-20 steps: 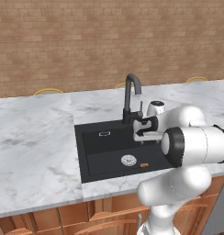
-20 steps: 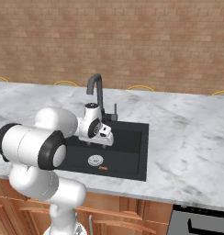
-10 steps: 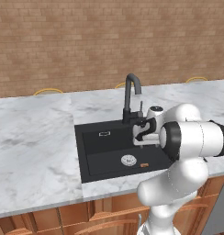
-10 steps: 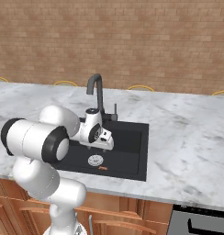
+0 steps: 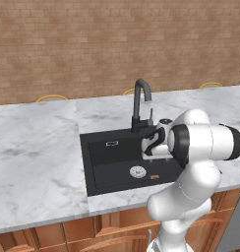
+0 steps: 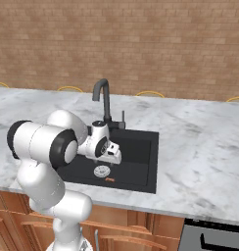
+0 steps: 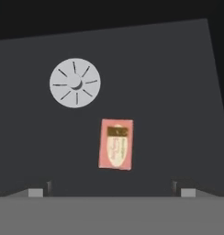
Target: Pick up the bar soap and bar soap from the sink, and place them back in the cabinet, and close the cabinet door.
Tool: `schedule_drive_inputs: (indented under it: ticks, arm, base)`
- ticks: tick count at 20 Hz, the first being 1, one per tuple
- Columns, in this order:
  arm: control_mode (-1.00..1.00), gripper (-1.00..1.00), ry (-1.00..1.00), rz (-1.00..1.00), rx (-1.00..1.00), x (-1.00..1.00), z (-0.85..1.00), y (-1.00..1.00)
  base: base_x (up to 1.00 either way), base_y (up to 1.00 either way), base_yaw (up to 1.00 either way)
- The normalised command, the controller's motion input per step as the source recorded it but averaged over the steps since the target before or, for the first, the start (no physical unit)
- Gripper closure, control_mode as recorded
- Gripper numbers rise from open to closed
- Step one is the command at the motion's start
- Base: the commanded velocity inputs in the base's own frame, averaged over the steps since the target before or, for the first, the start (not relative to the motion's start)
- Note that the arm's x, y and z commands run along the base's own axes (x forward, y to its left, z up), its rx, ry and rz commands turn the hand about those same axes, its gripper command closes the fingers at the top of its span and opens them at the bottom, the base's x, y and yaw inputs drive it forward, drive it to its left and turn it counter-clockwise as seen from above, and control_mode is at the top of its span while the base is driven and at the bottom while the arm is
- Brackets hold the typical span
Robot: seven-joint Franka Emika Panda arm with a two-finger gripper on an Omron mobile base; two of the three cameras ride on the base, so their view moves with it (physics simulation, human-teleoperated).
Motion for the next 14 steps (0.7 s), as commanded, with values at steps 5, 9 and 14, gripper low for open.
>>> schedule_drive_inputs:
  ticks: [5, 9, 14]
  arm:
    - [-1.0, -1.0, 0.0, 0.0, 0.0, 0.06, -0.22, 0.0]
    - [-1.0, -1.0, 0.0, 0.0, 0.0, 0.09, -0.21, 0.0]
    - [-1.0, -1.0, 0.0, 0.0, 0.0, 0.04, -0.22, 0.0]
  base:
    - [0.0, 0.0, 0.0]
    - [0.0, 0.0, 0.0]
    - [0.0, 0.0, 0.0]
